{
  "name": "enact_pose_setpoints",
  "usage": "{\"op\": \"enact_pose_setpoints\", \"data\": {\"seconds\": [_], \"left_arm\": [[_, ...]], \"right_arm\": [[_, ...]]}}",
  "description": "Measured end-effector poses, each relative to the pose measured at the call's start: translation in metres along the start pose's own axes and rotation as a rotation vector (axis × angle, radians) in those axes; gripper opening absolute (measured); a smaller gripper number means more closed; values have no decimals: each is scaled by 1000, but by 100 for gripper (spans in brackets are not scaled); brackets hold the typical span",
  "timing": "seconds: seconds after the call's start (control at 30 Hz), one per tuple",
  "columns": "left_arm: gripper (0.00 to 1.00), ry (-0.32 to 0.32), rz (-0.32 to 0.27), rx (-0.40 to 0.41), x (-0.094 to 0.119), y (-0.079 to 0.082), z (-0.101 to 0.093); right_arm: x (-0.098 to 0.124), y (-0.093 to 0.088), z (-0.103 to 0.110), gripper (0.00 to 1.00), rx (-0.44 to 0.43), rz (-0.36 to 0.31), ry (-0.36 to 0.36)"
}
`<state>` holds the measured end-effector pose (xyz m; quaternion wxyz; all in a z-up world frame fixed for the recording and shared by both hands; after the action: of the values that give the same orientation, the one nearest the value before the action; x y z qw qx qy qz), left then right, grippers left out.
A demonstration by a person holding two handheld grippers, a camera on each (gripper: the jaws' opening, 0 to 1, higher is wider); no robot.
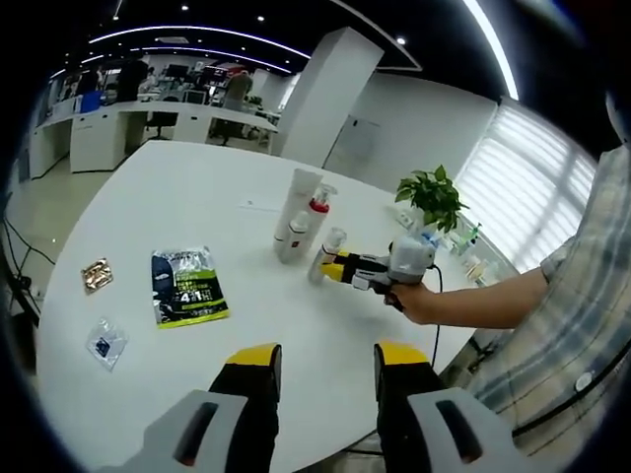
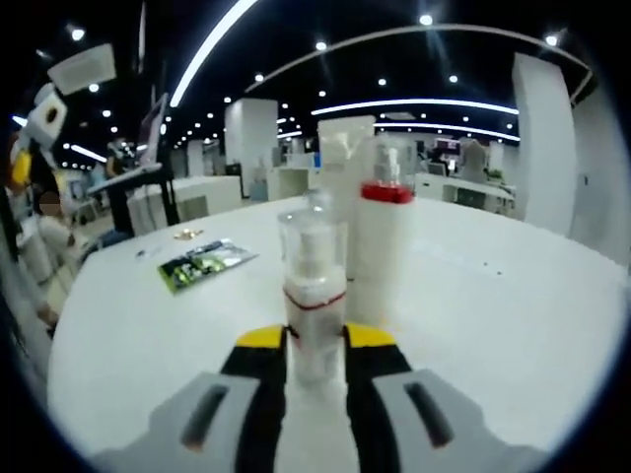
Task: Arrange the skincare products in the storage area until every visible bottle or jar stands upright without overlapping.
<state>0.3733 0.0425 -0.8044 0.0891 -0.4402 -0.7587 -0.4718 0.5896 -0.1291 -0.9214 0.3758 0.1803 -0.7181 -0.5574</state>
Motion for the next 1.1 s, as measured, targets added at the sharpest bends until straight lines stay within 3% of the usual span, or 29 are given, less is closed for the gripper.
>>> {"op": "enact_pose_setpoints", "data": {"seconds": [0.73,1.1], "left_arm": [[38,36,6,2,3,-3,2],[38,27,16,2,-5,-1,-1]], "right_arm": [[-22,0,-24,18,43,18,90],[-18,-8,-26,18,-11,35,115]]}}
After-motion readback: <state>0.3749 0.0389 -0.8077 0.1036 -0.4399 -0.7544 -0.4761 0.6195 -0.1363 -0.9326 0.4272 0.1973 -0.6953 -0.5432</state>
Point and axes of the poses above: the point that each gripper's makers call its tool centre point, and the gripper's own axes: x roughly backward along the fingers, z roughly to its left, y roughly out of its top, the point moved 1 cm from there along x, roughly backward along the fingers, and after that the axes turned 6 degrees about x, right-handed, at the moved point
